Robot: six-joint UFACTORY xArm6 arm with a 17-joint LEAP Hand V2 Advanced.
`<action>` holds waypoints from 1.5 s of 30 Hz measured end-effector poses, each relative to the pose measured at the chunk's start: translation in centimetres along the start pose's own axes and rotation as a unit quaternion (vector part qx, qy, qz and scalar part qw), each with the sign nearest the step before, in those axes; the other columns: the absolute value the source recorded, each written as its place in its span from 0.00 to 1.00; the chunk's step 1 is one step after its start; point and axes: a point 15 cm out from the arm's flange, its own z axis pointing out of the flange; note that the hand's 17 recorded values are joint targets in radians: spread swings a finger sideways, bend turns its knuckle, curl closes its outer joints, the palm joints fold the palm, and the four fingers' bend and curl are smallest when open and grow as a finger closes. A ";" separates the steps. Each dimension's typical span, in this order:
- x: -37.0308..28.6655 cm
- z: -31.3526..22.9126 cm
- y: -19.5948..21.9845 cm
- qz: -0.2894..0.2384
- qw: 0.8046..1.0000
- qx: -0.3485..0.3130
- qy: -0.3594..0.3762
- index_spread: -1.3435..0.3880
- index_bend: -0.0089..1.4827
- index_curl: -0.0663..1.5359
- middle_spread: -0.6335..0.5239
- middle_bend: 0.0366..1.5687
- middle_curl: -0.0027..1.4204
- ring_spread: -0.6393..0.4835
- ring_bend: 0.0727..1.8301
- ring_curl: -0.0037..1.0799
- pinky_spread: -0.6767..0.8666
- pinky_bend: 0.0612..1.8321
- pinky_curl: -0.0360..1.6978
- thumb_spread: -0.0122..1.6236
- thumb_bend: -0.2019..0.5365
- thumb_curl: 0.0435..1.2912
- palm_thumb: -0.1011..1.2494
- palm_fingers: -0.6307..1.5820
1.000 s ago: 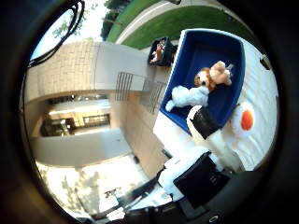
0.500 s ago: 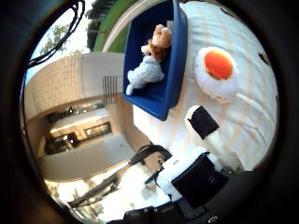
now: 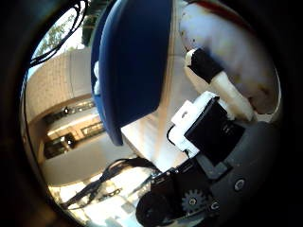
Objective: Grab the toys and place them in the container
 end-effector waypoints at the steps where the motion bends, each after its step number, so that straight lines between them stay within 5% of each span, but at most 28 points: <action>1: -0.1 -0.1 0.0 0.000 1.000 0.001 0.001 0.66 0.09 0.20 0.52 0.30 0.32 0.77 0.42 0.36 0.72 0.35 0.18 0.71 0.25 0.34 0.64 0.70; 5: -0.5 -2.2 0.1 -0.003 1.000 0.021 0.009 0.60 0.12 0.20 0.47 0.48 0.42 0.68 0.60 0.51 0.72 0.48 0.25 0.70 0.30 0.36 0.74 0.81; 12: -2.4 -7.0 2.0 0.007 0.998 0.053 0.019 0.47 0.30 0.25 0.41 0.65 0.56 0.56 0.68 0.64 0.64 0.70 0.38 0.69 0.28 0.42 0.81 0.78; 16: -5.0 -8.7 5.5 0.009 1.000 0.016 -0.004 0.41 0.37 0.29 0.39 0.70 0.61 0.52 0.71 0.69 0.61 0.75 0.43 0.69 0.26 0.44 0.82 0.74; 26: -14.4 -18.3 5.2 -0.048 0.994 0.088 0.038 0.34 0.46 0.38 0.37 0.76 0.68 0.47 0.76 0.74 0.57 0.79 0.48 0.70 0.25 0.47 0.82 0.68; 33: -21.0 -19.5 -0.9 -0.085 0.988 0.129 0.022 0.31 0.49 0.44 0.36 0.79 0.70 0.46 0.79 0.77 0.55 0.82 0.51 0.70 0.25 0.48 0.82 0.64; 42: -20.1 -14.5 -10.4 -0.067 0.985 0.156 0.019 0.27 0.50 0.56 0.36 0.84 0.72 0.46 0.84 0.79 0.54 0.82 0.55 0.73 0.24 0.46 0.75 0.59; 45: -19.6 -12.7 -11.2 -0.064 0.988 0.138 0.016 0.31 0.48 0.58 0.40 0.75 0.66 0.53 0.76 0.70 0.57 0.78 0.53 0.74 0.23 0.44 0.72 0.57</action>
